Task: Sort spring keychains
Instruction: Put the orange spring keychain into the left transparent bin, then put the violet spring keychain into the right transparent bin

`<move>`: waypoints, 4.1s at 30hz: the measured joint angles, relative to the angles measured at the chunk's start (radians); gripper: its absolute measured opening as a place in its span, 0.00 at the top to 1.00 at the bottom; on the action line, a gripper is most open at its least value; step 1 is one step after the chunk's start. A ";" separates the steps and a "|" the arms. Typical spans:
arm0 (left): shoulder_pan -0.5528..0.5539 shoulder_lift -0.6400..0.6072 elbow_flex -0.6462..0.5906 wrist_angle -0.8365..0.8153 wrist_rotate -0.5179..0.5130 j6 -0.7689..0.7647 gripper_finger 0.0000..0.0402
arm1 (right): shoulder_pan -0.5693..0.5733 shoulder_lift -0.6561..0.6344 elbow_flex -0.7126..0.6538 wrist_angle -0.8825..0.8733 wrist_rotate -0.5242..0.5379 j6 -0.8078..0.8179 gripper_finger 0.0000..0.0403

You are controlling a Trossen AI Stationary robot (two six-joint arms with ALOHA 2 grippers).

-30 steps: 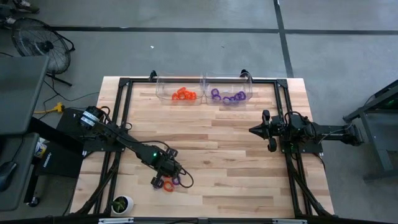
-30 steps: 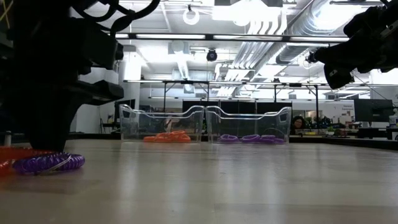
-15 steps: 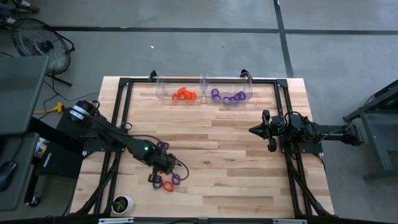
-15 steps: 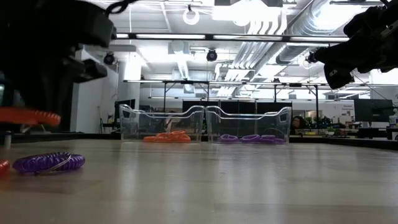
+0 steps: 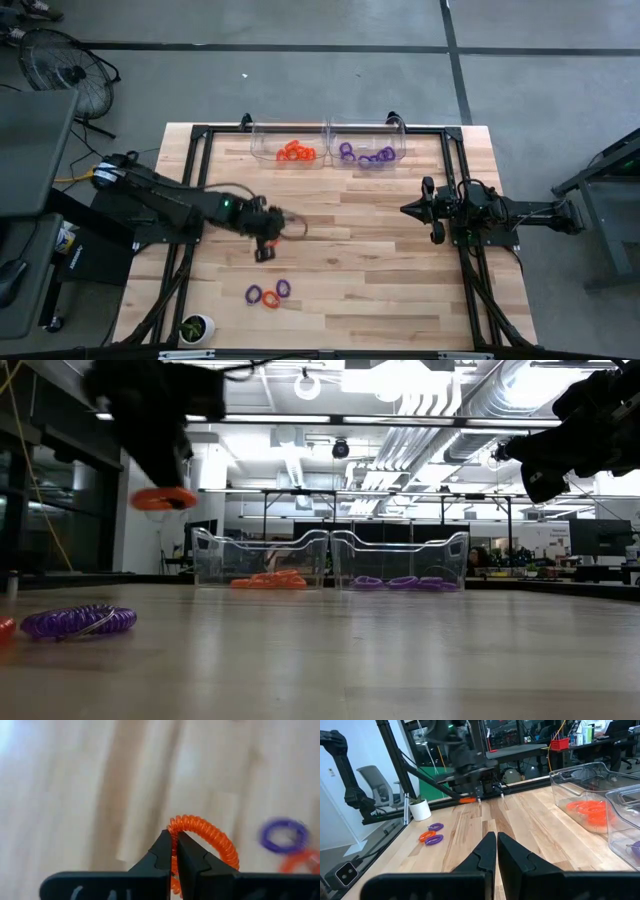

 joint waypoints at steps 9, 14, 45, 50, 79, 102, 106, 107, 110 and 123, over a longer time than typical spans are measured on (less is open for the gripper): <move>0.299 -0.015 0.000 0.086 -0.026 0.003 1.00 | 0.000 0.000 0.000 0.000 0.000 0.000 0.97; 0.464 -0.014 0.000 0.220 -0.025 0.003 1.00 | 0.000 0.000 0.000 0.000 0.000 0.000 0.97; 0.878 0.120 0.002 0.438 -0.146 -0.205 0.99 | 0.000 0.000 0.000 0.000 0.000 0.000 0.97; 0.878 0.163 0.002 0.459 -0.114 -0.206 0.90 | 0.000 0.000 0.000 0.000 0.000 0.000 0.97; 0.796 0.128 0.063 0.403 0.050 -0.029 0.66 | 0.000 0.000 0.000 0.000 0.000 0.000 0.97; 0.190 0.006 0.072 -0.121 -0.056 -0.076 1.00 | 0.000 0.000 0.000 0.000 0.000 0.000 0.97; 0.045 0.006 0.072 -0.168 -0.056 -0.183 1.00 | 0.000 0.000 0.000 0.000 0.000 0.000 0.97; 0.014 0.006 0.072 -0.172 -0.056 -0.207 1.00 | 0.000 0.000 0.000 0.000 0.000 0.000 0.97; -0.073 0.006 0.072 -0.180 -0.079 -0.282 1.00 | 0.000 0.000 0.000 0.000 0.000 0.000 0.97; -0.330 0.030 0.071 -0.277 -0.090 -0.639 1.00 | 0.000 0.000 0.000 0.000 0.000 0.000 0.97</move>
